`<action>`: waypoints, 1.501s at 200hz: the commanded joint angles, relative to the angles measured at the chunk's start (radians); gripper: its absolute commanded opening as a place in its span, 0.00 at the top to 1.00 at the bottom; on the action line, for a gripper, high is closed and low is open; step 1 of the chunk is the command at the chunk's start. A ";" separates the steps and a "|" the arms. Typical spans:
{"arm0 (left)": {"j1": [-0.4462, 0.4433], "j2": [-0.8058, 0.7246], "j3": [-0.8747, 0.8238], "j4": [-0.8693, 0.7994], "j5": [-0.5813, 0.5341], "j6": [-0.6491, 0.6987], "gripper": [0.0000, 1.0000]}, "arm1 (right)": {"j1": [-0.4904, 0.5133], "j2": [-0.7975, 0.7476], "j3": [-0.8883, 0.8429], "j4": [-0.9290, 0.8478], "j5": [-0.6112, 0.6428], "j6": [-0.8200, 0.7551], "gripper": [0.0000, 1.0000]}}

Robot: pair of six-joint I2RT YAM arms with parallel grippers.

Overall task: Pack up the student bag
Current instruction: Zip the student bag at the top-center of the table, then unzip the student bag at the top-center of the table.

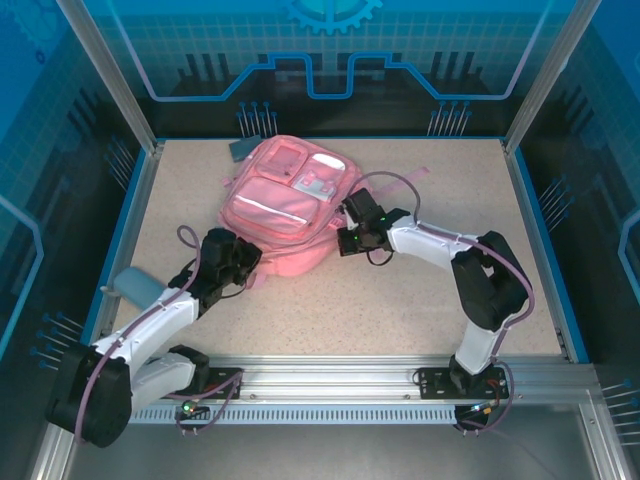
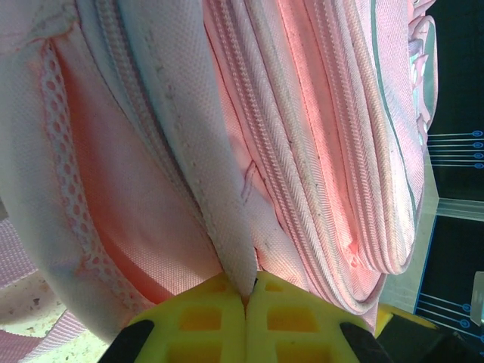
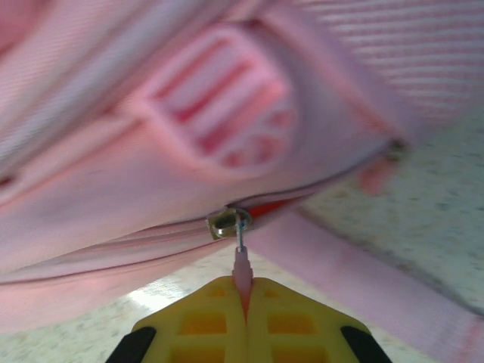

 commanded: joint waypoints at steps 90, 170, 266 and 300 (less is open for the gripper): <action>0.014 -0.053 0.034 -0.079 0.063 0.101 1.00 | -0.121 0.104 0.125 -0.107 0.089 0.055 1.00; -0.016 -0.077 0.186 -0.267 0.180 0.438 0.31 | -0.221 -0.042 -0.002 -0.077 0.041 -0.054 1.00; -0.323 0.420 0.814 -0.622 -0.177 0.865 0.28 | -0.282 -0.285 -0.090 -0.029 -0.001 0.008 0.13; -0.428 0.614 0.975 -0.709 -0.386 0.983 0.31 | -0.319 -0.315 -0.132 0.003 -0.025 0.057 0.07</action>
